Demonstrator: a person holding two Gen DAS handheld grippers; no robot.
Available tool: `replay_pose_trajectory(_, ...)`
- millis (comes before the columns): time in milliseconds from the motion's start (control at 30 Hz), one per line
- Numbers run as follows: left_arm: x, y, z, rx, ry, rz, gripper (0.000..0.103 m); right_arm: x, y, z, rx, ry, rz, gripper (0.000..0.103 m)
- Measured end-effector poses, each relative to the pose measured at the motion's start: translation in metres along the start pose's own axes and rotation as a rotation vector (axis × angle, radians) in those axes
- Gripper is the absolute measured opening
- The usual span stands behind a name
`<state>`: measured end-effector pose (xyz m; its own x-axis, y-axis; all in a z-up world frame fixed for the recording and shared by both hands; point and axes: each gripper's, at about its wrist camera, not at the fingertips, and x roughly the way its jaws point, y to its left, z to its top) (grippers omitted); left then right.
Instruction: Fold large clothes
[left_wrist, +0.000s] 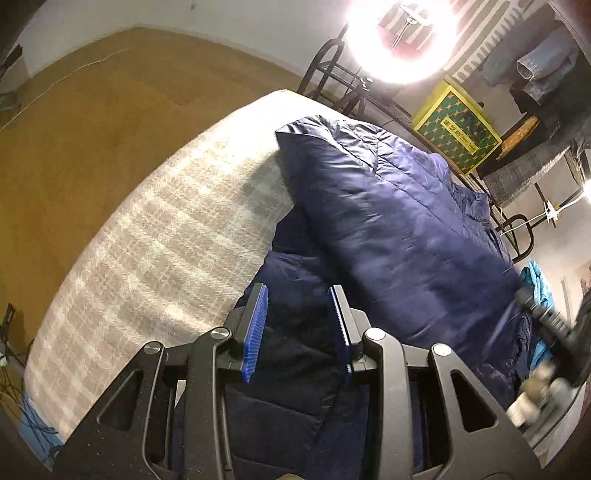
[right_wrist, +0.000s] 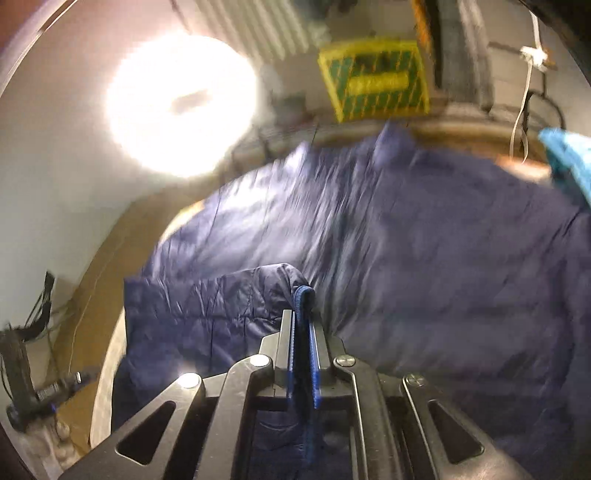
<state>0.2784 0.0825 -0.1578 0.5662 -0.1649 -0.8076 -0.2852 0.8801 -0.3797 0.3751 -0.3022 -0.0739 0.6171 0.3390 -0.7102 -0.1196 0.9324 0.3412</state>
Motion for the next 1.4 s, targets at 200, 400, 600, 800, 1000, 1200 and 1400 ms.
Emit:
replay_pose_trajectory(200, 0.017, -0.013, -0.006, 0.059, 0.025, 0.049, 0.033, -0.013, -0.072, 0.030, 0.138, -0.103, -0.123, 0.004)
replay_pose_trajectory(400, 0.022, -0.020, -0.010, 0.064, 0.030, 0.067, 0.033, 0.012, -0.117, 0.030, 0.210, -0.065, -0.166, 0.004)
replay_pose_trajectory(600, 0.025, -0.029, -0.011, 0.088, 0.025, 0.076, 0.033, 0.022, -0.104, 0.034, 0.074, -0.068, -0.184, 0.004)
replay_pose_trajectory(800, 0.019, -0.036, -0.006, 0.061, 0.009, 0.047, 0.033, 0.047, -0.117, 0.017, 0.068, 0.026, -0.278, 0.011)
replay_pose_trajectory(1000, -0.004, -0.049, -0.007, 0.095, -0.034, 0.027, 0.033, 0.007, -0.120, 0.025, 0.068, -0.026, -0.281, 0.037)
replay_pose_trajectory(1200, -0.041, -0.071, -0.015, 0.128, -0.123, -0.024, 0.033, -0.052, -0.116, 0.035, 0.070, -0.097, -0.253, 0.047)
replay_pose_trajectory(1400, -0.078, -0.110, -0.030, 0.210, -0.181, -0.070, 0.033, -0.133, -0.130, 0.029, 0.075, -0.174, -0.243, 0.050)
